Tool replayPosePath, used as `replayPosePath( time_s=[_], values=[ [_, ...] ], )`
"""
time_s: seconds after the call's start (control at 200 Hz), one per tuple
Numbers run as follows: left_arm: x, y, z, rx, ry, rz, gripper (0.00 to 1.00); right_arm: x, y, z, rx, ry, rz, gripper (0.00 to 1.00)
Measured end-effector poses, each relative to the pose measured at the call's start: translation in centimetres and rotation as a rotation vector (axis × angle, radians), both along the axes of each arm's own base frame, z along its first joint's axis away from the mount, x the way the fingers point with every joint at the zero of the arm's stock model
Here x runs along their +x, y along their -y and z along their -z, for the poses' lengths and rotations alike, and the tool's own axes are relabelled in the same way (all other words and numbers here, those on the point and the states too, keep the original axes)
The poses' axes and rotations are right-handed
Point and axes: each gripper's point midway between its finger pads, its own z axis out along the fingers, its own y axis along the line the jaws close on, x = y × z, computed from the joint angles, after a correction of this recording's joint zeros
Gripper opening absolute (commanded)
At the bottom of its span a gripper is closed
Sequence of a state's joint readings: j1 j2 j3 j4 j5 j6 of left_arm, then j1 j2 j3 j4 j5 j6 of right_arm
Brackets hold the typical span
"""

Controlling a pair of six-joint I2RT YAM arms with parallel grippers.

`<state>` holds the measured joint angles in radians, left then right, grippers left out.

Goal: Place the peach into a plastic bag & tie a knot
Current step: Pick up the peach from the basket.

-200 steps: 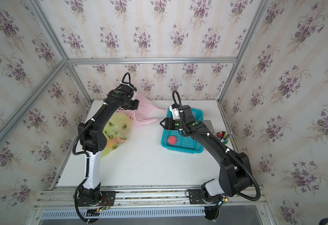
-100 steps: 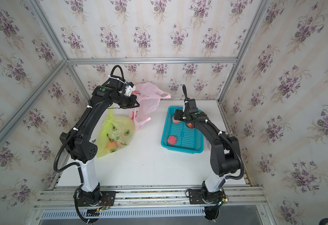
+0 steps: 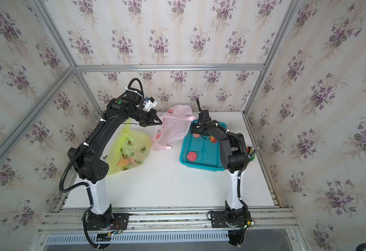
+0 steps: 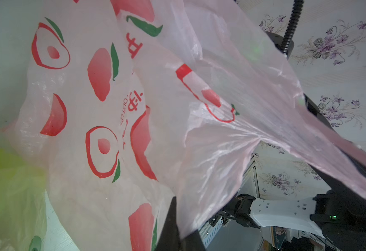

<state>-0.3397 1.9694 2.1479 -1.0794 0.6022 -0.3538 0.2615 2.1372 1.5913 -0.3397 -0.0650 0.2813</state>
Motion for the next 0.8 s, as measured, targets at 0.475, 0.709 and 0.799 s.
replayPosePath(
  time_s=[0.475,0.709,0.799],
  values=[
    [1.9,0.4,1.2,-0.025,-0.009,-0.038,0.00,1.5,0.3,1.3,0.056,0.005,-0.006,0.55],
    [3.8,0.0,1.1,-0.047,0.004,-0.079,0.00,-2.4,-0.1,-2.3,0.131,0.020,-0.041,0.46],
    [4.7,0.0,1.4,-0.054,0.003,-0.090,0.00,-4.4,-0.3,-6.7,0.190,0.091,-0.054,0.44]
  ],
)
